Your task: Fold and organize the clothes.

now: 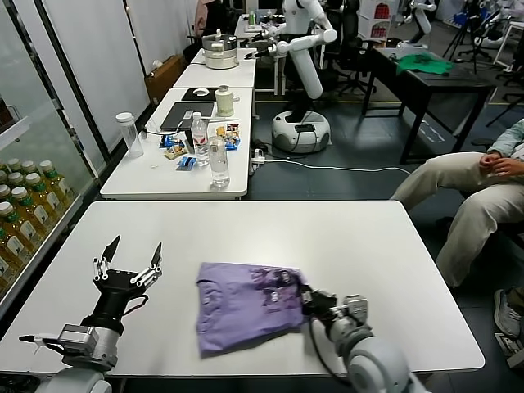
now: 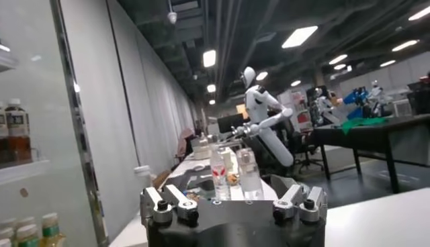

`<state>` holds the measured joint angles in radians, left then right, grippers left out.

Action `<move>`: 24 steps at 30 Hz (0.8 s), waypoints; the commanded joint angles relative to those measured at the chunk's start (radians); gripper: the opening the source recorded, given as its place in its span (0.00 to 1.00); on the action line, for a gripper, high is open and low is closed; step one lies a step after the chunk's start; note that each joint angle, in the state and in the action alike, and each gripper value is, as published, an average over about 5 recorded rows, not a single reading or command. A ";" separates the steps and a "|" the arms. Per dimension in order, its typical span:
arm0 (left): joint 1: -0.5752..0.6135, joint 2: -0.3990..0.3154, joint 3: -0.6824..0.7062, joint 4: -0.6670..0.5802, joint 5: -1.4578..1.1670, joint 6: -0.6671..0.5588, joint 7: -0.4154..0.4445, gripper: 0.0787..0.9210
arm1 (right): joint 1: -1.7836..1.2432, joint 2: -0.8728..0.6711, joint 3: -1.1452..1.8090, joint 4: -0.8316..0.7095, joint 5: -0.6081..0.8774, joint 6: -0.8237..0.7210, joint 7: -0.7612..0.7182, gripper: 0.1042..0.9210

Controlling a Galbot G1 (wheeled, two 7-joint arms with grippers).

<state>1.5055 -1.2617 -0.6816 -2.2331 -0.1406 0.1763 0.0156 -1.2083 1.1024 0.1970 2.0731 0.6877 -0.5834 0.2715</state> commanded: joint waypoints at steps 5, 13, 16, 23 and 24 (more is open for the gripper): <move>0.022 -0.017 0.062 0.030 0.067 -0.065 0.015 0.88 | -0.273 -0.076 0.250 0.092 -0.004 0.002 -0.020 0.05; 0.024 -0.021 0.077 0.031 0.085 -0.076 0.017 0.88 | -0.326 -0.090 0.394 0.194 0.021 0.004 -0.033 0.34; 0.021 -0.022 0.080 0.030 0.087 -0.079 0.018 0.88 | -0.315 -0.086 0.433 0.212 -0.007 0.006 -0.047 0.44; -0.006 -0.019 0.077 0.061 0.091 -0.131 0.041 0.88 | -0.244 -0.068 0.469 0.187 -0.266 0.102 -0.121 0.69; -0.011 -0.020 0.076 0.068 0.091 -0.142 0.048 0.88 | -0.234 -0.066 0.469 0.174 -0.301 0.125 -0.135 0.73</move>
<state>1.5140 -1.2809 -0.6104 -2.1977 -0.0576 0.0890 0.0425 -1.4627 1.0350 0.5612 2.2346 0.6357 -0.5577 0.2149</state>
